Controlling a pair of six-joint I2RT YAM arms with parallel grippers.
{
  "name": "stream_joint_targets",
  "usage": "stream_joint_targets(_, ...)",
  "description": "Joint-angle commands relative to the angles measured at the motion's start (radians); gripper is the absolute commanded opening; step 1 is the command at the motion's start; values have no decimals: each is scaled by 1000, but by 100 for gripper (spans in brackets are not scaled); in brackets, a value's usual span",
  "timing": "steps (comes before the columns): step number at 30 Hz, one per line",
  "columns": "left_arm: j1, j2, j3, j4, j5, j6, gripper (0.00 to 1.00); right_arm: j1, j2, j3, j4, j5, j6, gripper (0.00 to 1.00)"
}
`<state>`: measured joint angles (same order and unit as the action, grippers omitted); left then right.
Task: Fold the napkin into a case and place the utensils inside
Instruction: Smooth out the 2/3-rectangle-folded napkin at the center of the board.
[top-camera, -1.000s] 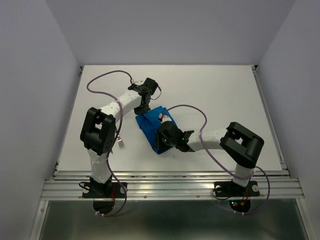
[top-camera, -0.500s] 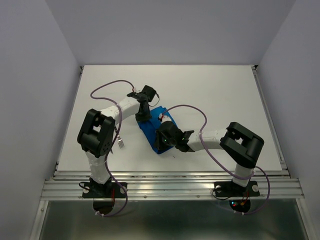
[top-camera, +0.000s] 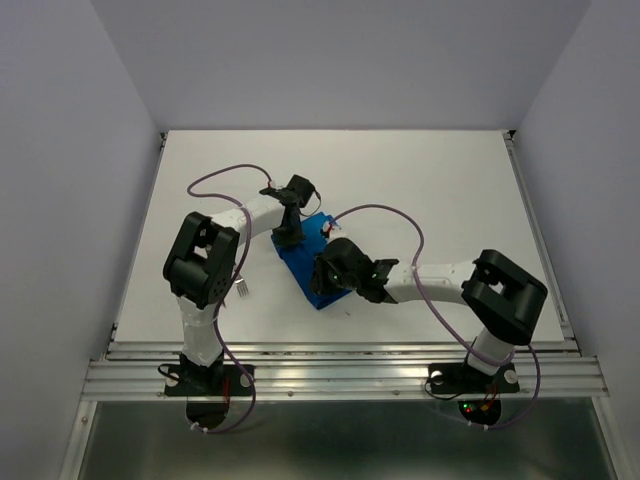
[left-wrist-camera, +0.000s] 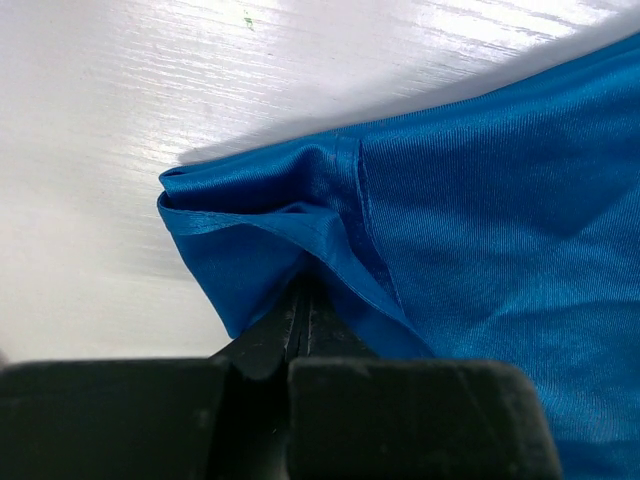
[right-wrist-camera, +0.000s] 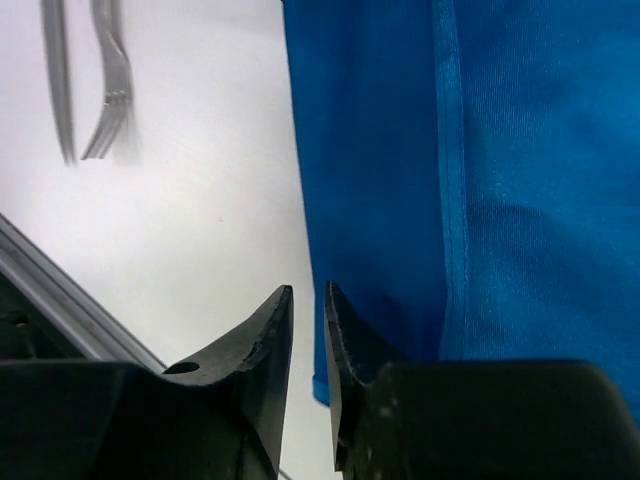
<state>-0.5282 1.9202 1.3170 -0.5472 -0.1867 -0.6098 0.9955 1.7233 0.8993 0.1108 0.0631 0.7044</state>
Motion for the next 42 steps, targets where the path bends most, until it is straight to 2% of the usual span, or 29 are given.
stream_joint_targets(1, 4, 3, -6, -10, -16, 5, 0, 3, -105, 0, -19, 50, -5, 25)
stream_joint_targets(10, 2, 11, 8, -13, -10, 10, 0, 15, -82, -53, -8, -5, 17, 26)
stream_joint_targets(17, 2, 11, 4, -10, -10, 12, 0, 35, -51, -77, -34, 23, 40, 25)
stream_joint_targets(26, 2, 5, 8, -14, -8, 19, 0, 55, -139, -30, -94, 93, 10, 25)
stream_joint_targets(35, 2, -15, 25, -30, 9, 27, 0, 55, -16, -40, -65, 78, 20, 24)
stream_joint_targets(42, 2, -67, 47, -57, 16, 33, 0, 55, -60, -48, -75, 84, 14, 24)
